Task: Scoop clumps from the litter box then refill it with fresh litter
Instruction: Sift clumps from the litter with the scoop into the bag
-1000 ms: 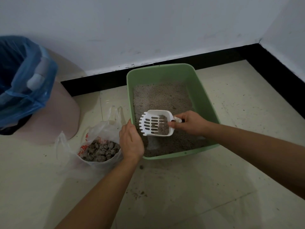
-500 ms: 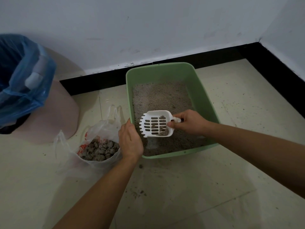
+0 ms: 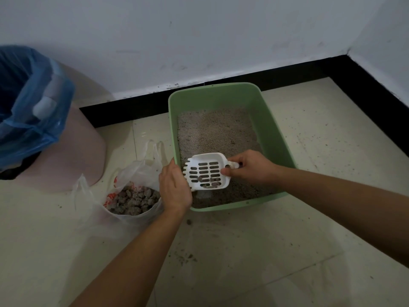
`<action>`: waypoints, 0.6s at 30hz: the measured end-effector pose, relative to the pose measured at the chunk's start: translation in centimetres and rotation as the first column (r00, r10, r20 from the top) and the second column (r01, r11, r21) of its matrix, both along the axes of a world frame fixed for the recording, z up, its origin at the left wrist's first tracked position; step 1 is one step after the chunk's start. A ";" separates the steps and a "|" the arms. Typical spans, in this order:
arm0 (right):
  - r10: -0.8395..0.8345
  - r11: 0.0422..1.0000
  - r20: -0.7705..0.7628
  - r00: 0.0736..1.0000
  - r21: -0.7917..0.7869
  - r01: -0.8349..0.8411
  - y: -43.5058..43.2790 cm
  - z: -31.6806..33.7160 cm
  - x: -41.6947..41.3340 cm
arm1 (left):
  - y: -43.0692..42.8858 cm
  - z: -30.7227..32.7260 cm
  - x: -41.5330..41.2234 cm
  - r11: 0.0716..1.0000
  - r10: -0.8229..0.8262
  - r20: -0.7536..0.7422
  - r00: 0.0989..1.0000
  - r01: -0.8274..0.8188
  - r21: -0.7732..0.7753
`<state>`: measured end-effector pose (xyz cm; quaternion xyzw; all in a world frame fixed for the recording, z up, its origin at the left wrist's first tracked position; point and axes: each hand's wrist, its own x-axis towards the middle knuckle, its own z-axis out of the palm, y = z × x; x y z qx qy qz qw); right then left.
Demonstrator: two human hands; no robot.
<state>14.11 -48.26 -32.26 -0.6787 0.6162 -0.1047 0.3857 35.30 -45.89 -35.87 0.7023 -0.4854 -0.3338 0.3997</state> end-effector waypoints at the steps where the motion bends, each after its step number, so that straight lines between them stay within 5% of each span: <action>1: -0.012 1.000 0.001 1.000 0.000 0.012 -0.1 0.0 -0.1 | 0.0 0.0 0.0 1.000 -0.010 0.002 1.000 0.010 -0.005; 18: 0.034 0.998 -0.026 0.999 0.049 -0.033 0.6 0.6 0.3 | -0.1 0.2 0.3 0.997 -0.070 0.075 0.995 0.071 -0.004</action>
